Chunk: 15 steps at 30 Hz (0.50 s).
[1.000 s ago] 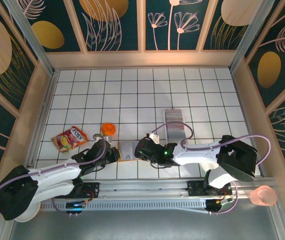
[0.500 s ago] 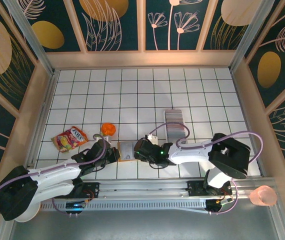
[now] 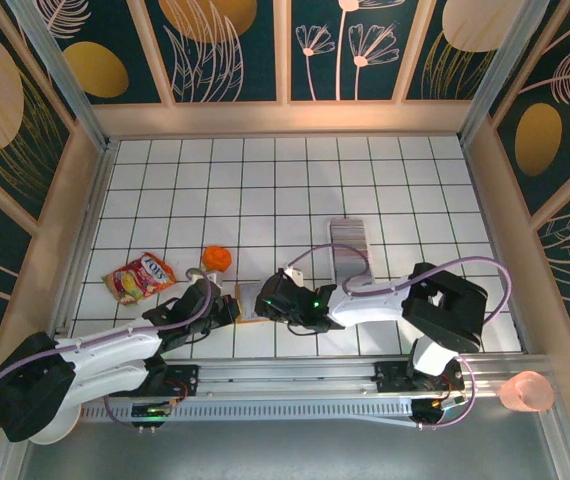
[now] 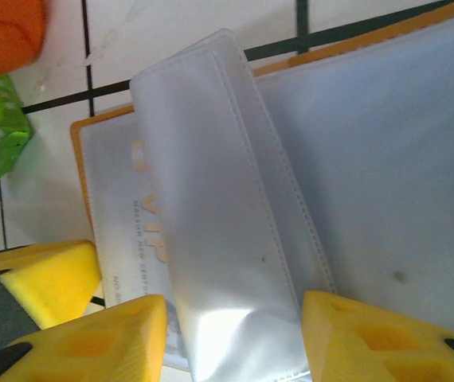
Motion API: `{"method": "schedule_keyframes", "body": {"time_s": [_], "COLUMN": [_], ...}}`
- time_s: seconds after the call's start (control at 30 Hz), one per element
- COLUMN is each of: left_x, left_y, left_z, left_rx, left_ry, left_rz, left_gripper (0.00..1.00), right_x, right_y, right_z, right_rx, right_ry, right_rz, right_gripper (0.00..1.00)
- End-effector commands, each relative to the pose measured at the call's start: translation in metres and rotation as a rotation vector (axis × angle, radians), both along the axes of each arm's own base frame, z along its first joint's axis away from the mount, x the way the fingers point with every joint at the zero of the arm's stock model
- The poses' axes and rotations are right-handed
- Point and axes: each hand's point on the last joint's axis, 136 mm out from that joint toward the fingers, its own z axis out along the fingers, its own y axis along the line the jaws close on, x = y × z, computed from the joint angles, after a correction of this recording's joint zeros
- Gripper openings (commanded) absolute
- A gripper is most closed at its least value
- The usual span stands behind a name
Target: Put the credit cards into the card holder
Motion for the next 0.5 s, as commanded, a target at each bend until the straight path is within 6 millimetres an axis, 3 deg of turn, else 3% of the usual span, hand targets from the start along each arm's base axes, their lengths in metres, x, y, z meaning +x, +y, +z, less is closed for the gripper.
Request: {"method": "schedule_keyframes", "body": {"time_s": [0.0,0.3,0.47], "left_x": [-0.008,-0.008,-0.008], "left_y": [0.007,0.007,0.007], "left_z": [-0.010,-0.010,-0.010], "left_rx": [0.026,0.026,0.024], "left_ry": [0.029,0.029,0.028], "left_rz": [0.003,0.003,0.005], "left_gripper": [0.01,0.01,0.01], "right_x": [-0.004,0.003,0.002], "right_y": [0.012,0.009,0.014], "right_z": [0.000,0.027,0.032], "right_rx": [0.044,0.145,0.170], "right_ry": [0.015,-0.047,-0.047], "right_rz": [0.023,-0.015,-0.003], "right_gripper": [0.49,0.48,0.48]}}
